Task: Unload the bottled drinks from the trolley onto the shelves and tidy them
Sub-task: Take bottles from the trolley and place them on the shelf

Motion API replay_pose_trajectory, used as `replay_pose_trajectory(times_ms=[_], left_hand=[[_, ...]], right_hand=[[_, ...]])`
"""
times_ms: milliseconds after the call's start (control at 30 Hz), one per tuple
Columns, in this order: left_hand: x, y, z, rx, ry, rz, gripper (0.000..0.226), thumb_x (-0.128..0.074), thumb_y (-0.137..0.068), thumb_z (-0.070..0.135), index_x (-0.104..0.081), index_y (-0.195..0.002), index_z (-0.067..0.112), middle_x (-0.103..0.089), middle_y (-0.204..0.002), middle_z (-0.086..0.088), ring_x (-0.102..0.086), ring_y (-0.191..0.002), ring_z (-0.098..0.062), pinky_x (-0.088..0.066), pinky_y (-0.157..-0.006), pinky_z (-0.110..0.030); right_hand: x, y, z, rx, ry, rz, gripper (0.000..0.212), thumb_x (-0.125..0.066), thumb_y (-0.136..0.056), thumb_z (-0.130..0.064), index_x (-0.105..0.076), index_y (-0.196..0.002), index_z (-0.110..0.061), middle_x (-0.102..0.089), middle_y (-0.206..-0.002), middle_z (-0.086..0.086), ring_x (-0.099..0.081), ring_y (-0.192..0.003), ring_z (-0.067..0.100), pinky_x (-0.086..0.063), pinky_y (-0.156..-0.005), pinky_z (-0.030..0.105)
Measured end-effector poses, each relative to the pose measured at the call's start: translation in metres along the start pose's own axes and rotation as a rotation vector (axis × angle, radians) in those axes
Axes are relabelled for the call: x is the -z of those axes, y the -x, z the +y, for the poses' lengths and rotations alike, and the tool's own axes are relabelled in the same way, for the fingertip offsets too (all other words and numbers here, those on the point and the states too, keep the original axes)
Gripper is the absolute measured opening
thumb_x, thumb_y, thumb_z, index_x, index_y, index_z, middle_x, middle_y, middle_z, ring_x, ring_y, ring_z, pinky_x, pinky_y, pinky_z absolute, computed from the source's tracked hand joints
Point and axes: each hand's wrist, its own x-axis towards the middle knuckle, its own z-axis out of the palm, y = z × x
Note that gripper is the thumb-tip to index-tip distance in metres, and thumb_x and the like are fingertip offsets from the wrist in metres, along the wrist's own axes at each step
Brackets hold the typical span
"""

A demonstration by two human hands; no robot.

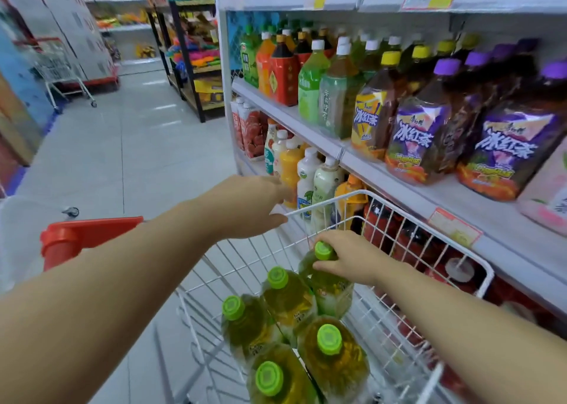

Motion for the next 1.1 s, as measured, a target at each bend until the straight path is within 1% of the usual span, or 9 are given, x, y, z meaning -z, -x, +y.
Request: replay_pose_trajectory(times_ms=[67,167,333,467,600,733,800,933,1100], left_hand=[[-0.001,0.001,0.004,-0.014,0.015,-0.013,0.038,-0.049,-0.094,0.039,-0.046,-0.131,0.031,-0.052,-0.127,0.008,-0.054,-0.108,-0.013,-0.043,-0.082,-0.029],[0.004,0.002,0.011,-0.034,0.115,0.012,0.038,-0.05,-0.094,0.039,-0.047,-0.13,0.031,-0.053,-0.126,0.008,-0.052,-0.106,-0.009,-0.044,-0.084,-0.027],[0.023,-0.014,0.059,-0.191,0.37,-0.022,0.078,-0.062,-0.085,0.046,-0.016,-0.147,0.034,-0.034,-0.146,0.007,-0.041,-0.126,-0.011,-0.033,-0.102,-0.026],[0.045,-0.041,0.108,-0.321,0.607,0.001,0.106,-0.072,-0.072,0.052,0.002,-0.147,0.041,-0.018,-0.154,0.015,-0.025,-0.137,-0.004,-0.026,-0.111,-0.026],[0.057,-0.061,0.165,-0.446,0.874,0.061,0.094,-0.084,-0.064,0.035,-0.023,-0.135,0.044,-0.044,-0.132,0.026,-0.044,-0.119,0.009,-0.037,-0.104,-0.02],[0.054,-0.078,0.23,-0.55,0.988,0.126,0.091,-0.087,-0.061,0.029,-0.033,-0.135,0.032,-0.057,-0.124,0.015,-0.056,-0.111,0.0,-0.045,-0.098,-0.029],[0.056,-0.085,0.262,-0.612,1.023,0.143,0.089,-0.087,-0.061,0.024,-0.036,-0.134,0.028,-0.058,-0.121,0.015,-0.055,-0.109,0.002,-0.044,-0.096,-0.021],[0.055,-0.103,0.322,-0.673,1.046,0.135,0.088,-0.087,-0.062,0.025,-0.034,-0.131,0.032,-0.052,-0.109,0.025,-0.046,-0.098,0.014,-0.032,-0.08,0.006],[0.045,-0.125,0.387,-0.664,1.1,0.107,0.095,-0.087,-0.061,0.03,-0.032,-0.138,0.029,-0.053,-0.112,0.018,-0.05,-0.105,-0.001,-0.035,-0.077,-0.001]], right_hand=[[0.008,0.009,0.0,-0.025,-0.044,0.046,0.018,-0.065,-0.082,-0.041,-0.051,-0.087,-0.03,-0.058,-0.091,-0.007,-0.055,-0.086,0.015,-0.048,-0.079,0.037],[0.033,0.029,-0.004,-0.058,-0.136,0.223,0.015,-0.067,-0.08,-0.033,-0.057,-0.085,-0.023,-0.061,-0.086,-0.005,-0.055,-0.081,0.013,-0.047,-0.076,0.036],[0.113,0.083,-0.026,-0.01,-0.239,0.61,0.022,-0.073,-0.075,-0.017,-0.06,-0.088,-0.027,-0.06,-0.089,-0.013,-0.052,-0.081,-0.004,-0.034,-0.074,0.001],[0.169,0.139,-0.035,0.016,-0.296,0.744,0.021,-0.066,-0.07,-0.024,-0.059,-0.088,-0.031,-0.062,-0.086,-0.017,-0.056,-0.082,-0.005,-0.04,-0.075,0.006],[0.198,0.196,-0.028,-0.006,-0.294,0.799,0.024,-0.066,-0.069,-0.028,-0.058,-0.09,-0.037,-0.062,-0.09,-0.021,-0.059,-0.084,0.001,-0.048,-0.08,0.024],[0.214,0.259,-0.018,-0.088,-0.115,0.853,0.03,-0.068,-0.072,-0.028,-0.055,-0.097,-0.037,-0.06,-0.089,-0.022,-0.057,-0.079,-0.003,-0.04,-0.071,0.008],[0.217,0.297,-0.011,-0.174,0.057,0.923,0.036,-0.071,-0.07,-0.034,-0.056,-0.103,-0.032,-0.061,-0.092,-0.015,-0.056,-0.077,-0.001,-0.039,-0.068,0.008],[0.216,0.373,0.015,-0.488,0.479,1.074,0.04,-0.059,-0.075,-0.049,-0.063,-0.103,-0.021,-0.059,-0.084,-0.005,-0.054,-0.079,0.015,-0.042,-0.075,0.023],[0.202,0.437,0.052,-0.911,0.856,1.123,0.032,-0.061,-0.071,-0.039,-0.07,-0.093,-0.017,-0.062,-0.107,0.01,-0.049,-0.104,0.037,-0.04,-0.092,0.048]])
